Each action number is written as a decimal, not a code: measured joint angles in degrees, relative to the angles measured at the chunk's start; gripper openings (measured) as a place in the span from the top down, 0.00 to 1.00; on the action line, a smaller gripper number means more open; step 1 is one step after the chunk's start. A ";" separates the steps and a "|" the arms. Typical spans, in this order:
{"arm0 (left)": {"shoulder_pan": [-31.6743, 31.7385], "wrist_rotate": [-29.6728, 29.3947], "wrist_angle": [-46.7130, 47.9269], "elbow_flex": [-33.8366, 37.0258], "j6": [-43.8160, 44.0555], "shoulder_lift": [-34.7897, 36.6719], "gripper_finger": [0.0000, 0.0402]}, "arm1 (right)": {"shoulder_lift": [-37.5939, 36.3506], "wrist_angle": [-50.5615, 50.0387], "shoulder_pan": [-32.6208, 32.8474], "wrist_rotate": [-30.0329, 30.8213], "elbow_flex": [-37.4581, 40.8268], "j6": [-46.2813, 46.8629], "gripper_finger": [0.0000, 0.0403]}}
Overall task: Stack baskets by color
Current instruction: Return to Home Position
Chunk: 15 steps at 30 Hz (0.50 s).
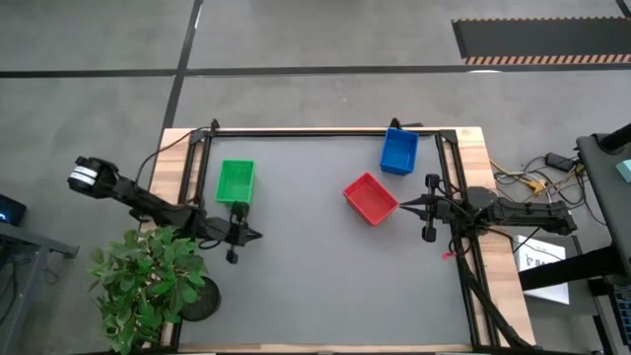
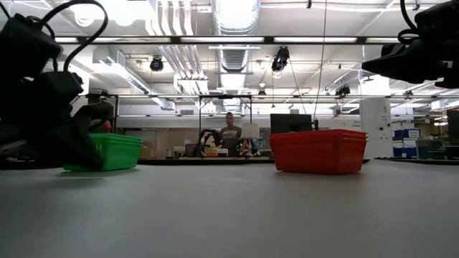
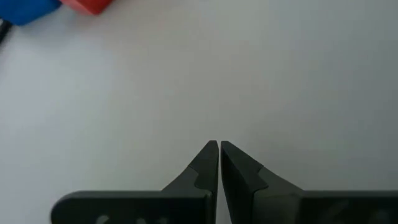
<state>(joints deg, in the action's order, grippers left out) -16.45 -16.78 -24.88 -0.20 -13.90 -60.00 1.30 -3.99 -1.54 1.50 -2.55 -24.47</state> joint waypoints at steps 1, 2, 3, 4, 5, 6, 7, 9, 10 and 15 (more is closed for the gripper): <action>0.00 0.00 -0.01 0.01 -0.01 -0.64 1.00 | 0.00 0.00 0.00 0.00 0.00 0.00 0.97; 0.00 0.00 0.00 -0.01 -0.01 -1.27 1.00 | 0.00 0.00 0.00 0.00 0.00 0.00 0.97; 0.00 0.00 -0.02 0.01 -0.01 -1.89 1.00 | 0.00 0.00 0.00 0.00 0.00 0.00 0.97; 0.00 0.00 -0.02 -0.01 -0.01 -2.52 1.00 | 0.00 0.00 0.00 0.00 0.00 0.00 0.97; 0.00 0.00 -0.07 0.01 -0.01 -3.11 1.00 | 0.00 0.00 0.00 0.00 0.00 0.00 0.97; -0.02 0.00 -0.48 -0.01 -0.01 -3.65 1.00 | 0.00 0.00 0.00 0.00 0.00 0.00 0.97; -0.02 -0.01 -0.77 0.00 0.00 -4.20 1.00 | 0.00 0.00 0.02 0.00 0.00 0.00 0.97; -0.02 -0.02 -1.17 -0.01 -0.01 -5.18 1.00 | 0.00 0.00 0.00 0.00 0.00 0.00 0.97; -0.02 -0.02 -1.12 -0.01 0.01 -5.64 1.00 | 0.00 0.00 0.01 0.00 0.00 0.00 0.97; -0.02 -0.02 -1.53 -0.01 0.01 -6.90 1.00 | 0.00 0.00 0.00 0.00 0.00 0.00 0.97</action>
<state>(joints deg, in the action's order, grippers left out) -16.47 -16.80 -26.41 -0.21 -13.90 -66.90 1.30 -3.99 -1.54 1.50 -2.55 -24.47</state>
